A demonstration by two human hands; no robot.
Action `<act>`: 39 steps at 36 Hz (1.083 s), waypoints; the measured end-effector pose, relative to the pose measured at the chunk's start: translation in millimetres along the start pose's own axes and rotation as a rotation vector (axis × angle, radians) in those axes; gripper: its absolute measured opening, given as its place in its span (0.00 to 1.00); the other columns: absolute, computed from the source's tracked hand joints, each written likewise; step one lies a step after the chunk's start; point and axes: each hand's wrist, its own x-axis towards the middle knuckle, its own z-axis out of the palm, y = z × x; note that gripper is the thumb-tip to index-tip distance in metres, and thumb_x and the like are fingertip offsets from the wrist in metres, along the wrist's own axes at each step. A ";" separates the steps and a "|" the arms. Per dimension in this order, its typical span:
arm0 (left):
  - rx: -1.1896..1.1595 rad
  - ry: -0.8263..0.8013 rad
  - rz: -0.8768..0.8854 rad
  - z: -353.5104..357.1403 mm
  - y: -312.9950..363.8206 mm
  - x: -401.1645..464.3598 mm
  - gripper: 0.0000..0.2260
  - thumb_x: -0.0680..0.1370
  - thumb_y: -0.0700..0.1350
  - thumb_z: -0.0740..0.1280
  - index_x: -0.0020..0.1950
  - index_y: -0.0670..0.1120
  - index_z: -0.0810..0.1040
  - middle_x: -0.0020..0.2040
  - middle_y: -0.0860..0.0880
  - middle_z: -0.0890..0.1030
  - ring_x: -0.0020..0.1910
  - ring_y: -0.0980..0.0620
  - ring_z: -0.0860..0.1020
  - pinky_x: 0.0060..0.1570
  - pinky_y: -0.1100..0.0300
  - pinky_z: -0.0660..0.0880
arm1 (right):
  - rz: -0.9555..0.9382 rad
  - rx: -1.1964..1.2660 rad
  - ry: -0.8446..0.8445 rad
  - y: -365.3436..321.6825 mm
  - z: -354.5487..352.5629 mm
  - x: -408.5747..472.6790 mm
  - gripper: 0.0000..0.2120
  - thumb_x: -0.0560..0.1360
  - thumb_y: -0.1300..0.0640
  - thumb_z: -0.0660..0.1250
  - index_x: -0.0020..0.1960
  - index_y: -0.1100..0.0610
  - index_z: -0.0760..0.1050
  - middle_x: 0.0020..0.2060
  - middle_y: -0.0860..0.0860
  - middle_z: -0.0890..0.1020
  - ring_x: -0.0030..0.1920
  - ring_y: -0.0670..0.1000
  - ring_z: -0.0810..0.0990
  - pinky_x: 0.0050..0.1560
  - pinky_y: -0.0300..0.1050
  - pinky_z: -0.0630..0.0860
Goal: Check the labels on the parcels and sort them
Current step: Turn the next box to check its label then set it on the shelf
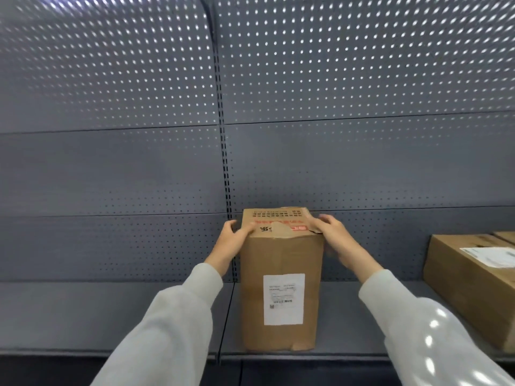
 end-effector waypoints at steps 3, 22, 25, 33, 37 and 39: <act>-0.010 -0.112 -0.160 1.5 -2.3 0.7 0.34 0.76 0.68 0.68 0.74 0.49 0.69 0.68 0.50 0.75 0.63 0.49 0.74 0.64 0.49 0.69 | 0.130 0.051 -0.094 5.1 2.4 0.1 0.24 0.78 0.37 0.64 0.68 0.50 0.75 0.59 0.53 0.82 0.57 0.57 0.81 0.53 0.57 0.81; -0.181 -0.057 0.109 -6.5 0.9 -58.1 0.19 0.77 0.51 0.74 0.65 0.51 0.73 0.59 0.53 0.82 0.56 0.54 0.81 0.45 0.60 0.74 | -0.235 -0.021 0.049 -12.1 -17.1 -55.6 0.21 0.75 0.42 0.73 0.61 0.53 0.75 0.52 0.45 0.82 0.49 0.42 0.81 0.41 0.39 0.75; -0.149 -0.061 0.143 -10.1 -13.6 -66.7 0.22 0.75 0.48 0.77 0.65 0.50 0.72 0.59 0.54 0.82 0.56 0.57 0.81 0.45 0.63 0.75 | -0.268 -0.065 0.024 4.8 -18.1 -60.5 0.31 0.71 0.41 0.77 0.69 0.49 0.72 0.57 0.45 0.81 0.55 0.43 0.81 0.51 0.45 0.79; -0.086 -0.075 0.208 -1.0 -77.9 -92.4 0.42 0.70 0.44 0.82 0.74 0.60 0.58 0.69 0.62 0.72 0.64 0.63 0.75 0.58 0.60 0.78 | -0.317 -0.108 -0.107 68.8 -3.3 -87.9 0.44 0.69 0.48 0.80 0.78 0.35 0.59 0.62 0.46 0.79 0.60 0.46 0.81 0.60 0.51 0.81; -0.108 -0.079 0.207 6.2 -115.0 -109.8 0.52 0.69 0.41 0.82 0.77 0.69 0.52 0.72 0.65 0.68 0.69 0.63 0.71 0.66 0.54 0.76 | -0.324 -0.104 -0.091 104.5 5.6 -106.0 0.47 0.70 0.56 0.80 0.76 0.29 0.57 0.65 0.44 0.76 0.66 0.40 0.75 0.64 0.40 0.75; -0.123 -0.072 0.189 10.2 -130.0 -116.8 0.51 0.69 0.41 0.82 0.76 0.72 0.53 0.73 0.63 0.70 0.70 0.61 0.72 0.68 0.50 0.75 | -0.317 -0.086 -0.081 120.4 12.0 -116.2 0.49 0.70 0.60 0.80 0.75 0.28 0.58 0.66 0.41 0.74 0.67 0.38 0.74 0.60 0.35 0.77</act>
